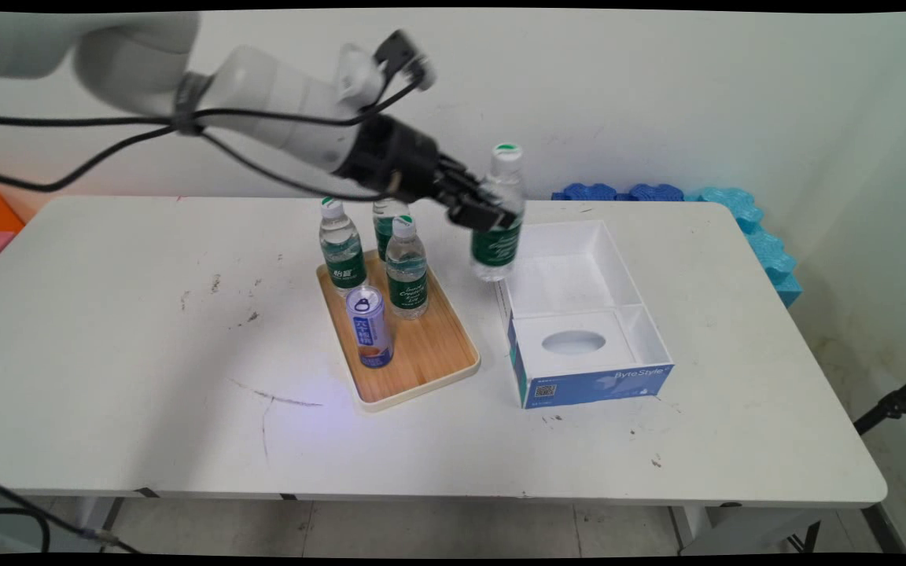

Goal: Place the picked object on the tray

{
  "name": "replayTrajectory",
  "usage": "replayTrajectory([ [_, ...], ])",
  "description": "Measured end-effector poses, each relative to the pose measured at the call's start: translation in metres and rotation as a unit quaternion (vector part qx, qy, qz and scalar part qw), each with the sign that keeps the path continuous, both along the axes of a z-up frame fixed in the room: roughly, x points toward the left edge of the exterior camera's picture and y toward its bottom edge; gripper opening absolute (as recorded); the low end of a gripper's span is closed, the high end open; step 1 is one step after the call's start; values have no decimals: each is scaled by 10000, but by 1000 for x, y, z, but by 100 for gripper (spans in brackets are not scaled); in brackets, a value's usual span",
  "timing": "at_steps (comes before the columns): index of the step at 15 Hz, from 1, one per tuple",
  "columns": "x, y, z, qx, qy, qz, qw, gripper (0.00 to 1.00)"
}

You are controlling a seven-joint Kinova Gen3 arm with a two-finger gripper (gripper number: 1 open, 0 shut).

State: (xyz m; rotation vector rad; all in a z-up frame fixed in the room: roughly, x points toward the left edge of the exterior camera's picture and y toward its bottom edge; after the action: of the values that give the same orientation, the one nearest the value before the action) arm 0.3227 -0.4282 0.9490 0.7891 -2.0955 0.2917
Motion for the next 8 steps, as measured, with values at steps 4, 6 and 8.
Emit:
replayTrajectory([
  [4,29,28,-13,-2,-89,-171,9998,0],
  [6,37,35,-18,-18,-121,-223,9997,0],
  [8,43,41,-25,-39,-154,-270,9995,0],
])
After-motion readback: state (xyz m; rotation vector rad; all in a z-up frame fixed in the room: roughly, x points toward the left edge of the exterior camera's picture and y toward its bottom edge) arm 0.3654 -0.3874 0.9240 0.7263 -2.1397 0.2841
